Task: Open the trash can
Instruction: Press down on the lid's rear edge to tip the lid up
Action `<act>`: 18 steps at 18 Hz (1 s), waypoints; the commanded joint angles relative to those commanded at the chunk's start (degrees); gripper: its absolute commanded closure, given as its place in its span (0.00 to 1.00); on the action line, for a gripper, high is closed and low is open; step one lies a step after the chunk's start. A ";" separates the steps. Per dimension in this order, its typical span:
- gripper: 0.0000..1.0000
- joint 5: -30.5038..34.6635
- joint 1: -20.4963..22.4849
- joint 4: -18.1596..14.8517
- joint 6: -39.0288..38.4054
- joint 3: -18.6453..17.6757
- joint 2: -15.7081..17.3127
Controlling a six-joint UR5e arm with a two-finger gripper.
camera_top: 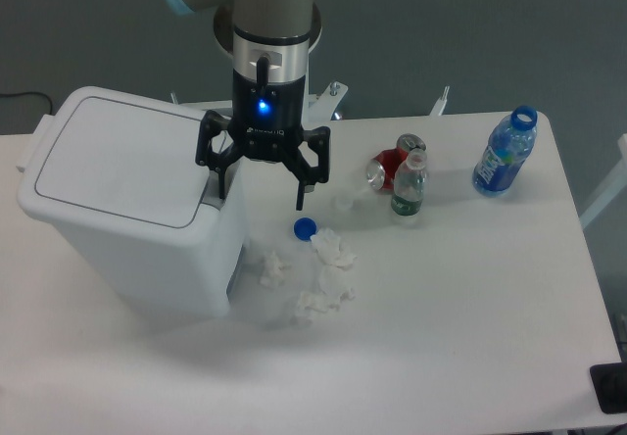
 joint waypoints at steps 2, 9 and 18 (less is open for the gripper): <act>0.00 0.09 0.00 0.00 0.00 0.00 -0.09; 0.00 0.09 0.00 0.00 0.88 0.00 -0.18; 0.00 0.00 1.05 0.09 1.05 1.92 -0.17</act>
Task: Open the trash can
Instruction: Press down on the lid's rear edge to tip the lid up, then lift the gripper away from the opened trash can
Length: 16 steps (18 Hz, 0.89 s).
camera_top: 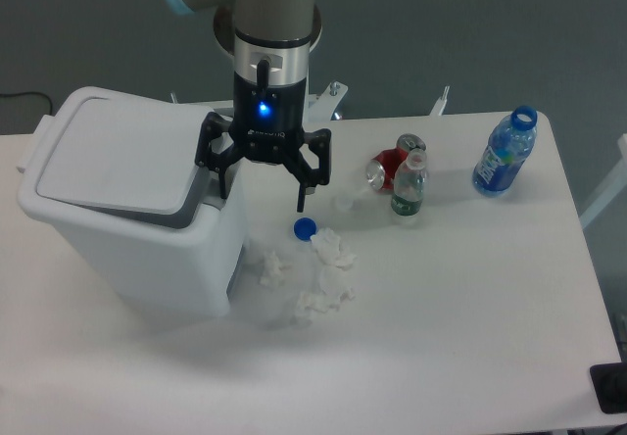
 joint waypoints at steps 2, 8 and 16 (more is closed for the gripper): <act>0.00 -0.17 1.58 -0.17 0.44 2.46 0.00; 0.00 -0.18 3.78 -0.18 2.28 3.44 0.09; 0.00 1.92 6.15 -0.26 19.68 2.65 0.18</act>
